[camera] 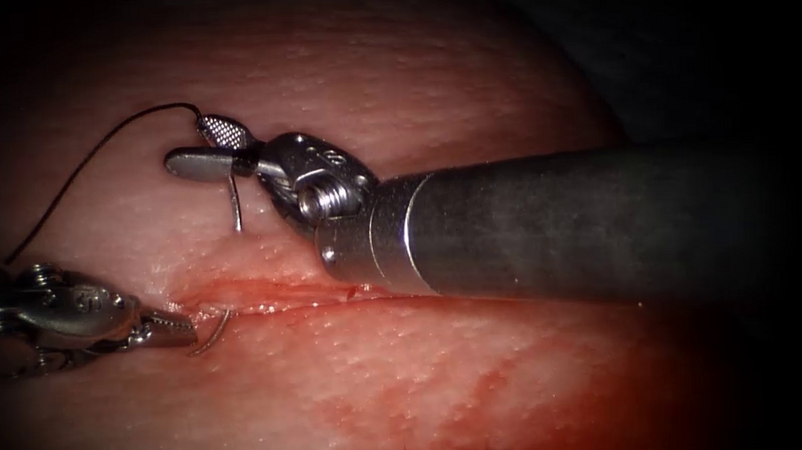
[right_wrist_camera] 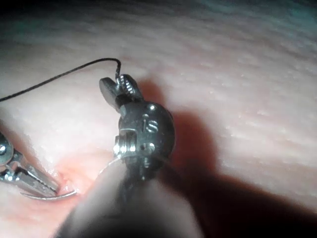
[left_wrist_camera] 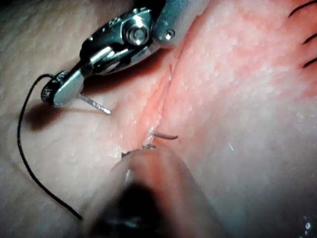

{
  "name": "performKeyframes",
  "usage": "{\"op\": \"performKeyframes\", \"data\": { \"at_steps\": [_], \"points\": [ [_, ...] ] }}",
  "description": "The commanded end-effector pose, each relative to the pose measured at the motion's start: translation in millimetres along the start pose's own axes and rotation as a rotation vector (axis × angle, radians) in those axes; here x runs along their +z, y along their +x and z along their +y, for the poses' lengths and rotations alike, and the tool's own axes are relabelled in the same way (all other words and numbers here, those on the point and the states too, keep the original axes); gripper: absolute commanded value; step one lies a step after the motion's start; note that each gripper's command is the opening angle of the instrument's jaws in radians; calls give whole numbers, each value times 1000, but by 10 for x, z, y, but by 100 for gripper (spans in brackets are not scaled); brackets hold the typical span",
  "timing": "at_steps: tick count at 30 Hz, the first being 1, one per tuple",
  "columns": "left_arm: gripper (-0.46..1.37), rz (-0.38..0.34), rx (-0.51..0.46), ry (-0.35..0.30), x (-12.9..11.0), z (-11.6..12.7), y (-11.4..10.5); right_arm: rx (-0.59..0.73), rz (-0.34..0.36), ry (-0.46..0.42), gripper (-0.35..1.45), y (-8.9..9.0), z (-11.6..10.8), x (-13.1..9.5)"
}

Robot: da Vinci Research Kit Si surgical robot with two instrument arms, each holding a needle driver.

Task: Wound Closure
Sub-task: Use the right needle driver to pierce the needle through the top half of the skin

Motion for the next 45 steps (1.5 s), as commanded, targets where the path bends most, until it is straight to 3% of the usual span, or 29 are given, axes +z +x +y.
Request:
{"op": "performKeyframes", "data": {
  "at_steps": [1, 7, 15, 24, 33, 38, 42, 43, 45],
  "points": [
    [-26, 0, 0, -8, 0, 0, 0, 200, -11, -45, -35, 2, -4, 1],
    [-26, 0, 1, -8, 0, 0, 0, 351, -38, -73, -35, -1, -9, -1],
    [-26, 0, 2, -8, 1, -1, 0, 689, -34, -57, -35, -14, -20, -10],
    [-26, 0, 3, -8, 1, -2, 0, 782, -78, -25, -35, -39, -56, -21],
    [-26, -1, 3, -9, 1, -2, 0, 790, -123, 9, -35, -76, -84, -24],
    [-24, -1, -2, -10, 0, -2, 1, 799, -103, 28, -35, -73, -81, -24],
    [-20, -5, 4, -9, -1, -2, 2, 691, -66, 45, -35, -67, -71, -23],
    [-20, -5, 4, -9, -1, -2, 2, 650, -63, 47, -27, -66, -68, -22],
    [-18, -7, 11, -12, -1, -3, 3, 537, -59, 53, 5, -63, -60, -22]
  ]
}}
